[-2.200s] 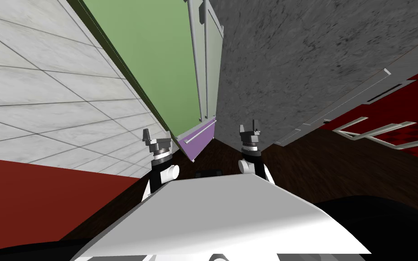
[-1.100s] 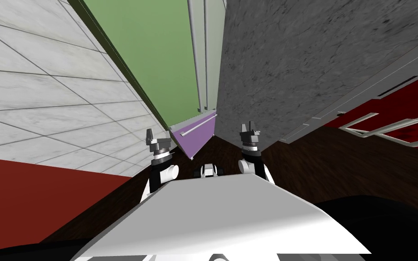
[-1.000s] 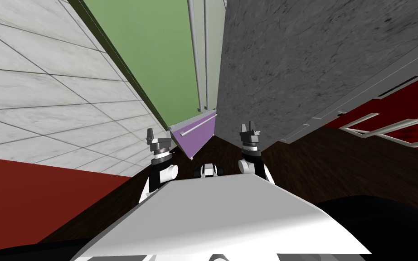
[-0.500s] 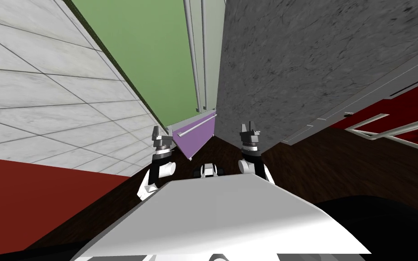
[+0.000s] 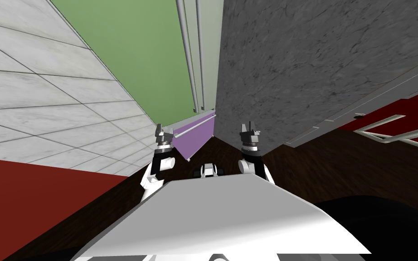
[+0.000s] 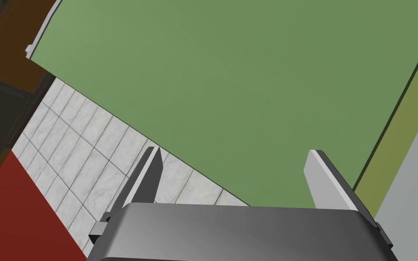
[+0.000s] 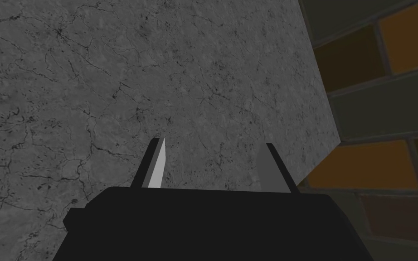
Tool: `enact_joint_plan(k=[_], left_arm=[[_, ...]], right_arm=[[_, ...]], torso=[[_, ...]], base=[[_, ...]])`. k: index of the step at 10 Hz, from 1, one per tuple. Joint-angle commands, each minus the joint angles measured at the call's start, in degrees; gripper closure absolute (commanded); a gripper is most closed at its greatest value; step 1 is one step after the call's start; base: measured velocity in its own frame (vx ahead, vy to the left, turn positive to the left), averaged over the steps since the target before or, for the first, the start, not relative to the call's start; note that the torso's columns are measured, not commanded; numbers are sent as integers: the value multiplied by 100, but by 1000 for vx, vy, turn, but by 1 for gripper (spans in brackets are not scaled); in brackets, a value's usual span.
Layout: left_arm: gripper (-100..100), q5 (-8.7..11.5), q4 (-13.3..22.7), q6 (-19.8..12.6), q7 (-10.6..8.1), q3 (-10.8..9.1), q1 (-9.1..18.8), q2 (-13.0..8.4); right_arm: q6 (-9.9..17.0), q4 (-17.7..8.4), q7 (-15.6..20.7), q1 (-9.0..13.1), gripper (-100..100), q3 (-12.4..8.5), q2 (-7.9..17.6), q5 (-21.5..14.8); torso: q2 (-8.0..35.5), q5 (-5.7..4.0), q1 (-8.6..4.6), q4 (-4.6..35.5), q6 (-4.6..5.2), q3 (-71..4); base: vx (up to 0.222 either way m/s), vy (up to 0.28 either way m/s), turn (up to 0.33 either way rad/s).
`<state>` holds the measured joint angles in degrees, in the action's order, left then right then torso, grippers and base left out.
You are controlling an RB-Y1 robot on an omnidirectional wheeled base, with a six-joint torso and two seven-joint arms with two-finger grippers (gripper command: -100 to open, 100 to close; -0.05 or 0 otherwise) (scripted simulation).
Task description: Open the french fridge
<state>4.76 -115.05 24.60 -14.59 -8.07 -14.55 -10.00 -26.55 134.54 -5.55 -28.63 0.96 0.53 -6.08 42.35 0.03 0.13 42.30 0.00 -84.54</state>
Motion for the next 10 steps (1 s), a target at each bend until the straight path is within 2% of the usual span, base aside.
enact_joint_plan(k=[1, 2, 3, 5, 6, 8, 9, 10], left_arm=[[-100, -25, 457, -192, -167, -207, 462, -60], [-100, -40, 652, -293, -246, -303, 661, -70], [-100, -40, 692, -293, -246, -303, 726, -70], [-100, -72, 1107, -506, -412, -507, 1116, -78], [-100, -72, 1158, -506, -412, -507, 1209, -78], [-100, -106, 1593, -732, -585, -720, 1603, -76], [-100, -106, 1657, -732, -585, -720, 1718, -76], [-100, -124, 1917, -849, -673, -829, 1935, -74]], right_arm=[[0, 0, 0, 0, 0, 0, 0, 0], [0, 0, 0, 0, 0, 0, 0, 0], [0, 0, 0, -1, 0, 0, 0, 0], [0, 0, 0, 0, 0, 0, 0, 0], [0, 0, 0, 0, 0, 0, 0, 0], [0, 0, 0, 0, 0, 0, 0, 0], [0, 0, 0, -1, 0, 0, 0, 0], [0, 0, 0, 0, 0, 0, 0, 0]], torso=[[5, 2, 1, 2, -1, 4], [-6, -4, -19, -1, 0, -2], [-22, -7, -26, -5, 0, -12], [-2, 0, -7, 0, 0, -1], [-2, -2, -12, 0, -1, 0], [-5, -2, -12, -1, 0, -2], [-14, -7, -28, -3, -1, -8], [-6, -4, -13, -2, 1, -4]], base=[[44, -120, 49], [91, -137, 59], [62, -95, 32], [48, -105, 46], [42, -86, 33], [58, -120, 53], [49, -111, 30], [46, -100, 29]])
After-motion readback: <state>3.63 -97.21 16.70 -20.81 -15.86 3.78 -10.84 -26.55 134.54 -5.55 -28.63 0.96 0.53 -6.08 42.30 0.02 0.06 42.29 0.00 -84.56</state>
